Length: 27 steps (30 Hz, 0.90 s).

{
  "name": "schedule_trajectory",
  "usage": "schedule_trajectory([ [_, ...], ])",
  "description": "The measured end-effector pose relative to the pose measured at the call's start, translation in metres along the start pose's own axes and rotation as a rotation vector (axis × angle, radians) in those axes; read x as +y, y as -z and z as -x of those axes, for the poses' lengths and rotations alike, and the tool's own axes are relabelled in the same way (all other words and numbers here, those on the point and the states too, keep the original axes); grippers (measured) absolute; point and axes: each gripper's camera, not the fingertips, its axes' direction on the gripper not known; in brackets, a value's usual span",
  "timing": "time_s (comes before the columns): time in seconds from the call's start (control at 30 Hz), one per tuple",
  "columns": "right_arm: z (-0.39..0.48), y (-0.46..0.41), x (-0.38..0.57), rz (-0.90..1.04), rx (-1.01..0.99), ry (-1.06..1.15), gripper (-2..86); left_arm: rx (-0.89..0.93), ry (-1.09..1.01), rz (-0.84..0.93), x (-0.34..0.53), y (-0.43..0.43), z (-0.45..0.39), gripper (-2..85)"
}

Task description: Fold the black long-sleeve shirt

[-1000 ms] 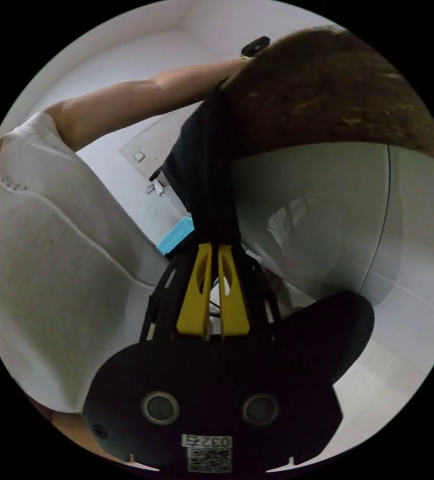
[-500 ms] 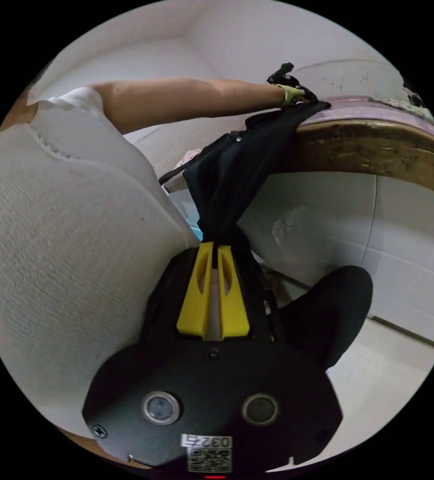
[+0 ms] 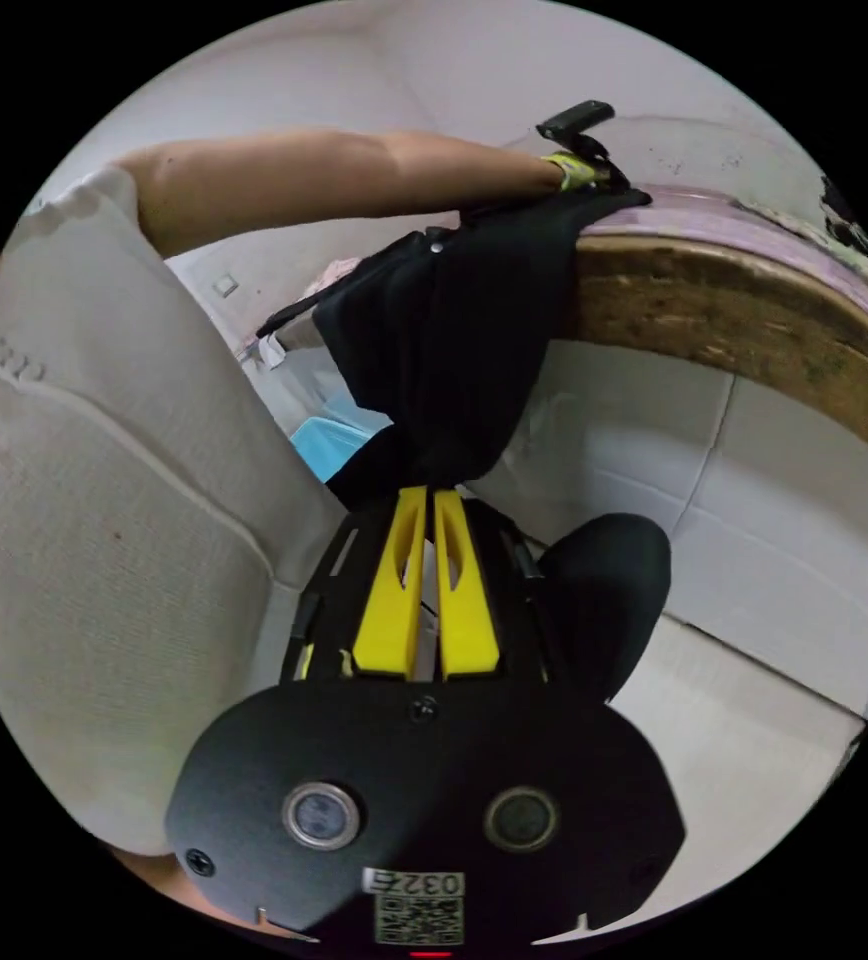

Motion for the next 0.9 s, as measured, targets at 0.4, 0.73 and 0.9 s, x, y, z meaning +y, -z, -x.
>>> schedule_trajectory([
  [0.4,-0.094,0.025,0.000,-0.212,-0.095,-0.210,12.8,0.624,0.340,-0.078,0.047,-0.010,0.147,-0.9],
  [0.73,-0.123,0.010,0.004,-0.255,-0.251,-0.185,13.4,0.830,0.213,-0.141,0.007,-0.007,0.201,7.6],
  [0.9,-0.133,-0.004,0.000,-0.208,-0.282,-0.167,11.9,0.471,0.089,0.110,-0.050,-0.017,0.187,12.8],
])
